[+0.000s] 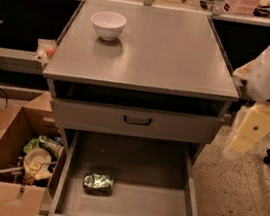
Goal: Pick green can from middle drawer and place on counter
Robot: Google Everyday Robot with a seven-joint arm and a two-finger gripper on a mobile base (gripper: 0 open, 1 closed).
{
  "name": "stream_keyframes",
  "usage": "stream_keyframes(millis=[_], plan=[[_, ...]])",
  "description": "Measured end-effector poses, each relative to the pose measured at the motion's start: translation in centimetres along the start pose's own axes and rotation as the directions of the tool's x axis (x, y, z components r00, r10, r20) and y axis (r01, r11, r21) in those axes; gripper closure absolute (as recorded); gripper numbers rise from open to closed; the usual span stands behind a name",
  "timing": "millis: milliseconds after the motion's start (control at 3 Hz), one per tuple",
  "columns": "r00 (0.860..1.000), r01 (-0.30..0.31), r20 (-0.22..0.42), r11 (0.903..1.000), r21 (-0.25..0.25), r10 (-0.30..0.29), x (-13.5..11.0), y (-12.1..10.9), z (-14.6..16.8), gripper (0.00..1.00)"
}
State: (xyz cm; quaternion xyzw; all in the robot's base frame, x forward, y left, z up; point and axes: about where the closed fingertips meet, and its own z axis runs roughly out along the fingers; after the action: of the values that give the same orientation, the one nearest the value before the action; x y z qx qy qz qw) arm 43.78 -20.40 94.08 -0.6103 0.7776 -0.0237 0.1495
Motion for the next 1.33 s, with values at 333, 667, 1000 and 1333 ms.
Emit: stream_keyframes(millis=[333, 667, 1000, 1333], plan=[[0.999, -0.003, 0.052, 0.9994, -0.033, 0.005, -2.8, 2.9, 6.4, 0.00], [0.991, -0.034, 0.121, 0.9849, -0.170, 0.055, -5.3, 8.3, 17.3, 0.00], [0.981, -0.056, 0.162, 0.9593, -0.277, 0.105, -6.1, 11.5, 23.1, 0.00], [0.981, -0.058, 0.163, 0.9574, -0.283, 0.108, -6.1, 11.8, 24.1, 0.00]])
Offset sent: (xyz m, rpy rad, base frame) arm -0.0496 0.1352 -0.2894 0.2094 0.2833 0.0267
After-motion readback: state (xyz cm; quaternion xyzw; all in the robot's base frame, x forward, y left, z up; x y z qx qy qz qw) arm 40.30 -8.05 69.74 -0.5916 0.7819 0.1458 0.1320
